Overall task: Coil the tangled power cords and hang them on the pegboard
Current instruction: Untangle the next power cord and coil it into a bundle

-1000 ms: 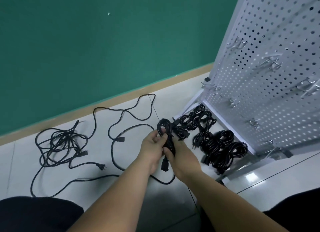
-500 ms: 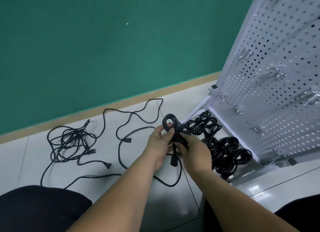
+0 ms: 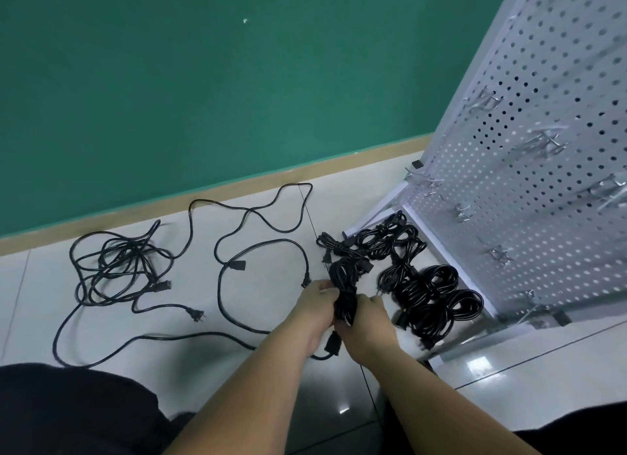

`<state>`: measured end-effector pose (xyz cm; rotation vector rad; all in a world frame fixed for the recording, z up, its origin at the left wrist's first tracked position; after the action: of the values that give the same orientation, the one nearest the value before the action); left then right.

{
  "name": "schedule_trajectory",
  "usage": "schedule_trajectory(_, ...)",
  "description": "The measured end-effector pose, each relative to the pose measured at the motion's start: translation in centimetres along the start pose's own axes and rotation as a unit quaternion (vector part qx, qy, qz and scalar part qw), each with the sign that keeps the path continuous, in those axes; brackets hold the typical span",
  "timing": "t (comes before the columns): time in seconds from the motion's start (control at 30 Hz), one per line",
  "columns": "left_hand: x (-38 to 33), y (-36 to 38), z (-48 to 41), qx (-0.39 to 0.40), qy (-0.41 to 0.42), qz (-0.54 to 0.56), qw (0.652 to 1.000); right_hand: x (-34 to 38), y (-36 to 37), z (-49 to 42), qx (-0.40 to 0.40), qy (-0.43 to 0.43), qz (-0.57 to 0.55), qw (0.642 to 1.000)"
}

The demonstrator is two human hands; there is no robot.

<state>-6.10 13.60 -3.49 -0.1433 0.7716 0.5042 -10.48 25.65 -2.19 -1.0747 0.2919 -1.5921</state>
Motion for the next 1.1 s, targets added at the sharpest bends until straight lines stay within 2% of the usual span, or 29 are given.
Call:
schedule_trajectory(0.13,1.5,2.2,-1.2,0.039,-0.03,0.008,0.999,-2.1,-1.1,-1.5,-0.037,0.024,0.028,0.999)
schedule_trajectory(0.33,1.5,2.1,-2.8,0.035,-0.045,-0.02,0.998,-2.9,-3.6,-5.1,-0.066,0.005,0.163,0.984)
schedule_trajectory(0.4,1.9,1.2,-3.3,0.02,-0.046,-0.057,0.997,-3.1,-3.6,-6.2,-0.052,0.001,0.24,0.97)
schedule_trajectory(0.5,2.8,0.1,-3.7,0.005,-0.046,-0.12,0.992,-4.0,-2.1,-7.2,0.016,0.01,0.356,0.934)
schedule_trajectory(0.6,3.6,-0.9,-4.0,0.005,-0.052,-0.198,0.979,-5.0,-0.8,-7.6,0.052,0.021,0.418,0.907)
schedule_trajectory(0.67,3.7,-1.2,-4.1,0.012,-0.054,-0.243,0.968,-4.9,-0.6,-7.8,0.044,0.031,0.419,0.906)
schedule_trajectory(0.83,3.9,-3.2,-3.8,0.01,-0.043,-0.365,0.93,-4.1,-1.3,-7.6,-0.016,0.053,0.356,0.933)
schedule_trajectory(0.97,3.5,-5.7,-2.7,-0.007,-0.023,-0.429,0.903,-1.0,-0.8,-7.4,-0.04,-0.031,0.324,0.945)
schedule_trajectory(1.1,2.1,-8.2,-1.7,-0.035,0.011,-0.439,0.898,2.5,1.5,-7.8,0.03,-0.126,0.269,0.954)
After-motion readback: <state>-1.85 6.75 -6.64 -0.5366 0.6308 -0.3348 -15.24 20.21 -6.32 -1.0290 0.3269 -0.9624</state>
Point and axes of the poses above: each hand's wrist, its own z-axis away from the middle knuckle, its own y-axis out of the palm, x = y × z, the point moved 8 cm from there along -z, towards the middle knuckle, and after that the axes turned 2 degrees about x, right-handed, at the moved point
